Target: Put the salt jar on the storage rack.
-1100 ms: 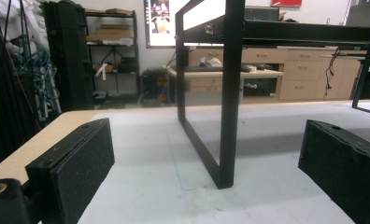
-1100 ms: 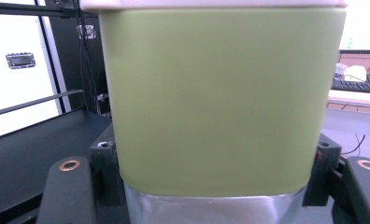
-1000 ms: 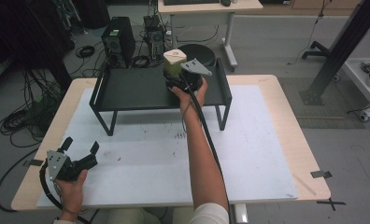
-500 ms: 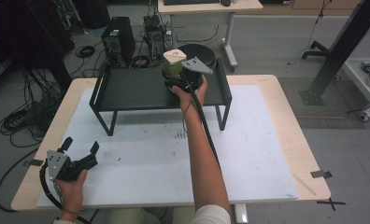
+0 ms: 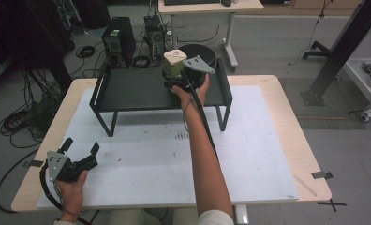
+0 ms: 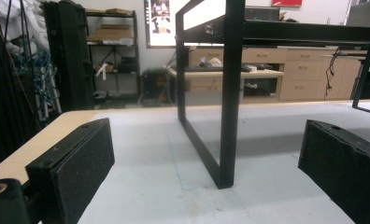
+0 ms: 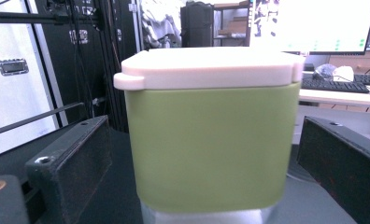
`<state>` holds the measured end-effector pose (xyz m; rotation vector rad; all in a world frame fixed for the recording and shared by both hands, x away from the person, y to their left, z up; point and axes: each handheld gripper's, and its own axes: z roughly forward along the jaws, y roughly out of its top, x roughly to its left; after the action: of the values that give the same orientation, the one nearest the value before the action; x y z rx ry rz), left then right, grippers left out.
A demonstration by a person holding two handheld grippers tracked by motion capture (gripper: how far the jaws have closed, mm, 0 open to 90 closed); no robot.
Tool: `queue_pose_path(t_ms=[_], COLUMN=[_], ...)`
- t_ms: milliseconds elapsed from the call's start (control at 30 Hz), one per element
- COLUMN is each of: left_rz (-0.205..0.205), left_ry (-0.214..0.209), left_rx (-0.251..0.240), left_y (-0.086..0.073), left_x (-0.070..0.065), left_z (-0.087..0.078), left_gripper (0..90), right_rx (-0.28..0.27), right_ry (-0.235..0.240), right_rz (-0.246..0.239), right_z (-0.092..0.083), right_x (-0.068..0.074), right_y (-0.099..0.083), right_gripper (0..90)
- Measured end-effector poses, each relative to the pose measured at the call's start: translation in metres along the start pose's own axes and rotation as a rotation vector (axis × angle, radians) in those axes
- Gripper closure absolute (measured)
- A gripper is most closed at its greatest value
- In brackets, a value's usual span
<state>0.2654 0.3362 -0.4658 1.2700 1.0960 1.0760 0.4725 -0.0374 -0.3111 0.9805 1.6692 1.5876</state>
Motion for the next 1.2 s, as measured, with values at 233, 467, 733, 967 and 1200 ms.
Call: queue_pose_path(t_ms=[233, 467, 733, 967, 1200], left_rz=[0.0, -0.002, 0.0, 0.0, -0.001], left_ry=[0.0, -0.001, 0.0, 0.0, 0.0], left_rx=[0.0, -0.003, -0.001, -0.001, -0.001], left_y=[0.0, 0.0, 0.0, 0.0, 0.0], left_x=[0.0, 0.0, 0.0, 0.0, 0.0], left_z=[0.0, 0.0, 0.0, 0.0, 0.0], left_gripper=[3.8, 2.2, 1.3, 1.3, 1.6], right_rx=[-0.009, -0.012, -0.047, -0.05, -0.073], right_ry=[0.005, 0.011, 0.018, 0.008, 0.006], right_rz=[0.006, 0.009, 0.032, 0.047, 0.058], right_z=[-0.011, -0.027, -0.053, -0.069, -0.092], right_x=[0.002, 0.005, 0.001, -0.003, -0.006], right_y=[0.007, 0.015, 0.018, 0.018, 0.014], right_gripper=[1.4, 0.5, 0.5, 0.5, 0.5])
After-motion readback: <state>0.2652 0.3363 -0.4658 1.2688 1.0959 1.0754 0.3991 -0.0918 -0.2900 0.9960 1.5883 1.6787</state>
